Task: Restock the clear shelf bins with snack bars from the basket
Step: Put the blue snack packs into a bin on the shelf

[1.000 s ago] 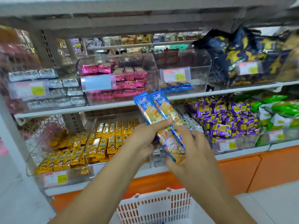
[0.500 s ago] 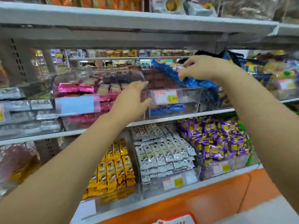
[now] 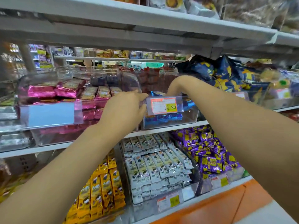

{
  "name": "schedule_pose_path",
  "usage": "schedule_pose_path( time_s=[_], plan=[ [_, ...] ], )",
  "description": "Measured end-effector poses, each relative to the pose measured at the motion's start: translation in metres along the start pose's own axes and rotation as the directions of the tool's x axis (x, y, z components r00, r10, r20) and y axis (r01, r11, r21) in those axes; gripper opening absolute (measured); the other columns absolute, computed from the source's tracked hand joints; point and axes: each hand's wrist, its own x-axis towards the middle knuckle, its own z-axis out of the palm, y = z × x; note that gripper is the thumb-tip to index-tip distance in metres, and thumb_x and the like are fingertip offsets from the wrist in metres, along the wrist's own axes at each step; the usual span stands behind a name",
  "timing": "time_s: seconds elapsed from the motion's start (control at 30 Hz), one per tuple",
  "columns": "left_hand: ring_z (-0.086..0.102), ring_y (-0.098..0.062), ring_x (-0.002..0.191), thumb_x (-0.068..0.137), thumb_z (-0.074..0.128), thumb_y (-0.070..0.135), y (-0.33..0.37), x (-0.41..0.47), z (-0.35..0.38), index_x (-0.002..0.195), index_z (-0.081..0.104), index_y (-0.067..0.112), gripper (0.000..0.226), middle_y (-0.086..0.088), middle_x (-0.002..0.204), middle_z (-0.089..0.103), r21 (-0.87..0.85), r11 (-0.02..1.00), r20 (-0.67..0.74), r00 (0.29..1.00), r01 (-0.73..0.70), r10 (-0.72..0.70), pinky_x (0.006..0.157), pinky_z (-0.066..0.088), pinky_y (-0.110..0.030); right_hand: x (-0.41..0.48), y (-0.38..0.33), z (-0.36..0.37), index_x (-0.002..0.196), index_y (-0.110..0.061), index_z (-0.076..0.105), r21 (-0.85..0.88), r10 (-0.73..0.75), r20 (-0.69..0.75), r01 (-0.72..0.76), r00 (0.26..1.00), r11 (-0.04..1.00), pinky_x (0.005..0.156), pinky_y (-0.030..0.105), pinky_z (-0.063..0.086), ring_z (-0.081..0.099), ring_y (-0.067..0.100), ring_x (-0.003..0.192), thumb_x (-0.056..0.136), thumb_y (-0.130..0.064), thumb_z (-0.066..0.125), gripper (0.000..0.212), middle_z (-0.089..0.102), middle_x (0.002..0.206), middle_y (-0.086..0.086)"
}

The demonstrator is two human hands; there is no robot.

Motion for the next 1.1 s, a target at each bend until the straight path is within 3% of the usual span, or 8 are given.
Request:
schedule_pose_path(
  time_s=[0.2,0.27,0.4,0.53,0.7,0.9,1.0,1.1],
  plan=[
    [0.058,-0.032,0.112,0.097,0.045,0.023,0.002,-0.002,0.001,0.13,0.056,0.021,0.035,-0.01,0.129,0.059,-0.036,0.999,-0.004,0.999,0.035,-0.035,0.088,0.05,-0.045,0.001,0.0,0.008,0.112,0.0,0.055,0.155,-0.079,0.06,0.068,0.995,0.986,0.063,0.03,0.048,0.053,0.019,0.07,0.102,-0.022,0.044,0.026,0.056,0.105,0.014],
    [0.056,-0.03,0.115,0.097,0.045,0.023,0.002,-0.002,0.0,0.133,0.053,0.022,0.037,-0.009,0.133,0.056,-0.051,0.998,0.004,0.999,0.037,-0.037,0.091,0.049,-0.045,0.001,0.0,0.007,0.121,0.004,0.055,0.159,-0.067,0.046,0.059,0.997,0.985,0.063,0.03,0.05,0.055,0.025,0.08,0.101,-0.026,0.048,0.036,0.053,0.113,0.017],
    [0.052,-0.028,0.122,0.096,0.047,0.023,0.003,-0.005,-0.003,0.139,0.048,0.023,0.042,-0.007,0.143,0.047,-0.067,0.997,0.037,0.999,0.04,-0.038,0.096,0.046,-0.04,0.001,0.003,0.006,0.133,0.0,0.05,0.074,-0.009,-0.153,0.02,0.988,0.997,0.096,0.035,0.042,0.049,0.031,0.123,0.1,-0.021,0.048,0.04,0.048,0.139,0.016],
    [0.06,-0.031,0.1,0.096,0.044,0.022,0.008,-0.01,-0.009,0.122,0.061,0.011,0.032,-0.012,0.116,0.065,-0.035,0.998,0.001,0.998,0.06,-0.06,0.082,0.051,-0.042,-0.003,0.006,0.007,0.138,0.0,0.044,0.032,0.019,-0.125,-0.015,0.992,0.999,0.082,0.027,0.044,0.047,0.028,0.12,0.1,-0.018,0.047,0.042,0.042,0.143,0.011],
    [0.061,-0.032,0.079,0.096,0.044,0.02,0.008,-0.019,-0.017,0.116,0.064,0.009,0.031,-0.015,0.1,0.069,-0.064,0.994,-0.042,0.995,0.084,-0.087,0.076,0.052,-0.042,0.0,0.001,0.004,0.141,-0.005,0.041,0.256,-0.021,-0.183,0.068,0.983,0.964,0.105,0.039,0.035,0.035,0.03,0.136,0.096,-0.024,0.055,0.052,0.032,0.153,0.01],
    [0.056,-0.031,0.111,0.095,0.047,0.024,0.021,-0.032,-0.017,0.123,0.059,0.008,0.034,-0.014,0.124,0.061,-0.072,0.974,-0.044,0.975,0.216,-0.219,0.087,0.046,-0.039,-0.011,-0.03,0.008,0.127,-0.005,0.057,0.279,-0.155,-0.254,0.226,0.955,0.933,0.088,0.034,0.038,0.051,0.025,0.114,0.093,-0.031,0.058,0.042,0.051,0.135,0.008],
    [0.028,-0.022,0.141,0.098,0.044,0.024,0.017,-0.038,-0.014,0.143,0.039,0.01,0.047,-0.005,0.154,0.03,-0.036,0.985,0.062,0.984,0.17,-0.168,0.109,0.031,-0.035,-0.011,-0.035,0.006,0.12,-0.005,0.062,0.342,-0.222,-0.261,0.305,0.94,0.889,0.088,0.037,0.045,0.056,0.023,0.104,0.095,-0.025,0.055,0.033,0.057,0.128,0.007],
    [0.007,-0.015,0.147,0.097,0.045,0.023,0.009,-0.041,-0.012,0.149,0.027,0.012,0.056,-0.002,0.159,0.013,-0.052,0.991,0.123,0.986,0.121,-0.114,0.114,0.02,-0.034,-0.021,-0.034,0.007,0.115,-0.009,0.066,0.389,-0.248,-0.258,0.335,0.934,0.858,0.089,0.04,0.049,0.059,0.023,0.099,0.093,-0.019,0.054,0.027,0.062,0.118,0.006]
  ],
)
